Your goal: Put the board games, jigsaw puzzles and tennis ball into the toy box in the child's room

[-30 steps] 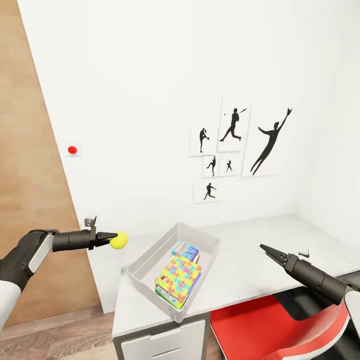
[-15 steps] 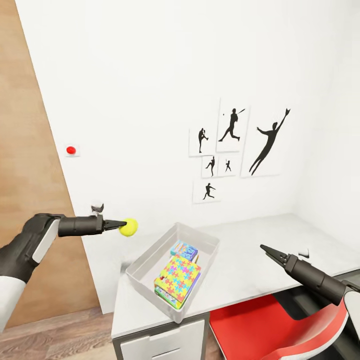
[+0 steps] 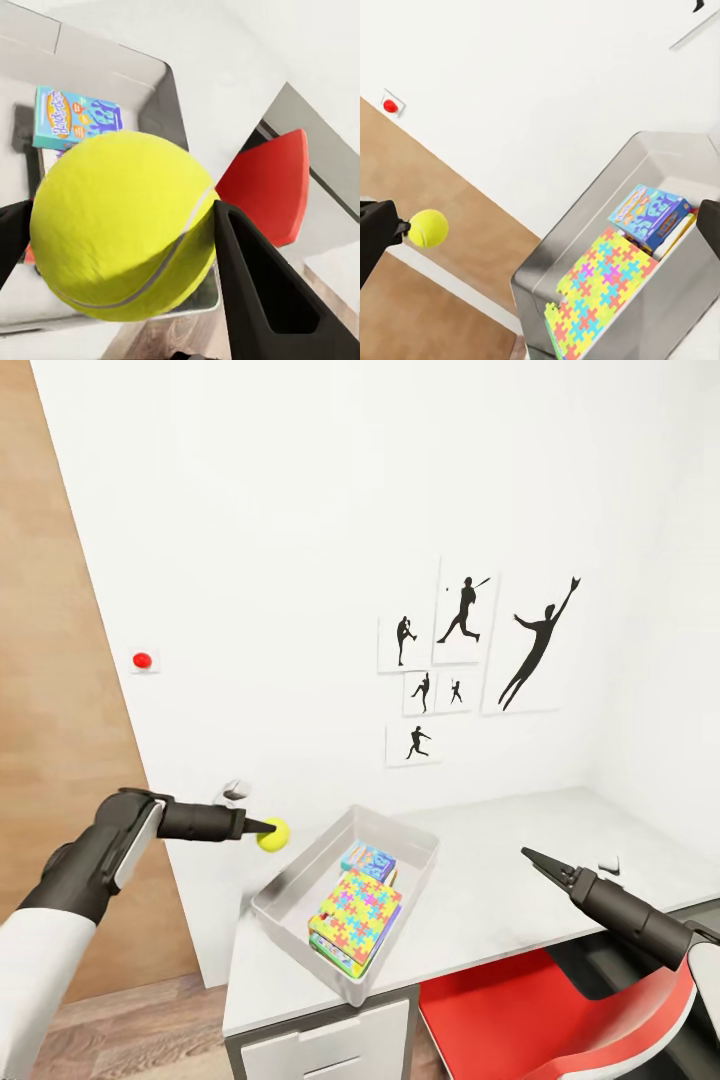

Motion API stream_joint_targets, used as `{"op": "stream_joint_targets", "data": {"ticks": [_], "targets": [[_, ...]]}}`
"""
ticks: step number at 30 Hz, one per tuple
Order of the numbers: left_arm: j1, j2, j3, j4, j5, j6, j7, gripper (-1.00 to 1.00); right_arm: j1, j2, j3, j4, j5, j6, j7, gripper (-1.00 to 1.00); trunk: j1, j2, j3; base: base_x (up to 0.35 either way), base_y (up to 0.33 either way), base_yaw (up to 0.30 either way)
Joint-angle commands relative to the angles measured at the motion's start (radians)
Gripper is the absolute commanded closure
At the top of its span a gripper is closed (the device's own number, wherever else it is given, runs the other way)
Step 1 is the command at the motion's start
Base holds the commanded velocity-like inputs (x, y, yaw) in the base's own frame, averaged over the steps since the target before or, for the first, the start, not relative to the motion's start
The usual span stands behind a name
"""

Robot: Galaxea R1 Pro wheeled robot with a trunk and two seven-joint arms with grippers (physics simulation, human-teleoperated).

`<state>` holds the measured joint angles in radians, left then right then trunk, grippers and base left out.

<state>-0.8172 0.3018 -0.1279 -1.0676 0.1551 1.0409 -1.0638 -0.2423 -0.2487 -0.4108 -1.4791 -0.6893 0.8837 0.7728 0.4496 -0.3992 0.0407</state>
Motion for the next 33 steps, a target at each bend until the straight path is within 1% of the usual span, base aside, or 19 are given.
{"op": "stream_joint_targets", "data": {"ticks": [1,4,6,7,9,10,11,13,14,16,18,21,22,24,27,29,30,31,33], "targets": [[0.0,0.001,0.004,0.002,0.002,0.004,0.003,1.0,0.0,0.0,-0.001,0.0,0.0,0.005,0.003,-1.0,0.0,-0.001,0.0,0.0,0.0,0.0],[0.0,0.001,0.027,0.011,-0.015,0.003,0.056,1.0,0.0,-0.001,-0.002,0.0,0.0,0.005,0.003,-1.0,0.0,-0.001,0.0,0.0,0.0,0.0],[-0.001,-0.002,0.045,0.023,-0.021,0.002,0.136,1.0,0.0,-0.001,-0.002,0.0,0.0,0.005,0.003,-1.0,0.0,-0.001,0.0,0.0,0.0,0.0],[-0.001,-0.003,0.048,0.026,-0.022,0.001,0.159,1.0,0.0,-0.001,-0.002,0.0,0.0,0.005,0.003,-1.0,0.0,-0.001,0.0,0.0,0.0,0.0],[-0.002,-0.008,0.056,0.033,-0.022,0.0,0.253,1.0,0.0,-0.001,-0.002,0.0,0.0,0.005,0.003,-1.0,0.0,-0.001,0.0,0.0,0.0,0.0],[-0.002,-0.016,0.058,0.035,-0.022,0.0,0.294,1.0,0.0,-0.001,-0.002,0.0,0.001,0.005,0.003,-1.0,0.0,-0.001,0.0,0.0,0.0,0.0],[-0.002,-0.022,0.059,0.036,-0.022,-0.001,0.313,1.0,0.0,-0.001,-0.002,0.0,0.001,0.005,0.003,-1.0,0.0,-0.001,0.0,0.0,0.0,0.0],[-0.002,-0.057,0.06,0.039,-0.024,-0.002,0.382,1.0,-0.001,-0.001,-0.002,0.0,0.001,0.005,0.003,-1.0,0.0,-0.001,0.0,0.0,0.0,0.0],[-0.002,-0.066,0.06,0.04,-0.024,-0.002,0.399,1.0,-0.001,-0.001,-0.002,-0.001,0.001,0.005,0.003,-1.0,0.0,-0.001,0.0,0.0,0.0,0.0],[-0.002,-0.093,0.06,0.041,-0.025,-0.002,0.457,1.0,-0.001,-0.001,-0.002,-0.001,0.001,0.005,0.003,-1.0,0.0,-0.001,0.0,0.0,0.0,0.0],[-0.002,-0.105,0.06,0.041,-0.025,-0.002,0.48,1.0,-0.001,-0.001,-0.003,-0.001,0.001,0.005,0.003,-1.0,0.0,-0.001,0.0,0.0,0.0,0.0],[-0.003,-0.14,0.06,0.041,-0.026,-0.003,0.512,1.0,0.0,-0.001,-0.002,-0.001,0.001,0.005,0.003,-1.0,0.0,-0.001,0.0,0.0,0.0,0.0],[-0.003,-0.147,0.06,0.041,-0.026,-0.003,0.516,1.0,-0.001,-0.001,-0.002,-0.001,0.001,0.005,0.003,-1.0,0.0,-0.001,0.0,0.0,0.0,0.0],[-0.003,-0.176,0.06,0.041,-0.028,-0.007,0.525,1.0,0.0,-0.001,-0.002,-0.001,0.001,0.005,0.003,-1.0,0.0,-0.001,0.0,0.0,0.0,0.0],[-0.003,-0.208,0.059,0.041,-0.029,-0.013,0.538,1.0,0.0,-0.001,-0.002,-0.001,0.001,0.005,0.004,-1.0,0.0,-0.001,0.0,0.0,0.0,0.0],[-0.003,-0.252,0.057,0.042,-0.038,-0.015,0.603,1.0,0.0,-0.001,-0.002,-0.002,0.0,0.006,0.005,-1.0,0.0,-0.001,0.0,0.0,0.0,0.0],[-0.004,-0.276,0.056,0.045,-0.041,-0.016,0.649,1.0,0.0,-0.001,-0.002,-0.003,0.0,0.006,0.006,-1.0,0.0,-0.001,0.0,0.0,0.0,0.0],[-0.004,-0.286,0.056,0.05,-0.043,-0.017,0.672,1.0,0.0,-0.001,-0.002,-0.005,0.0,0.007,0.006,-1.0,0.0,-0.001,0.0,0.0,0.0,0.0],[-0.004,-0.327,0.056,0.088,-0.047,-0.025,0.756,1.0,0.0,-0.001,-0.002,-0.007,-0.001,0.007,0.005,-1.0,0.0,-0.001,0.0,0.0,0.0,0.0]]}}
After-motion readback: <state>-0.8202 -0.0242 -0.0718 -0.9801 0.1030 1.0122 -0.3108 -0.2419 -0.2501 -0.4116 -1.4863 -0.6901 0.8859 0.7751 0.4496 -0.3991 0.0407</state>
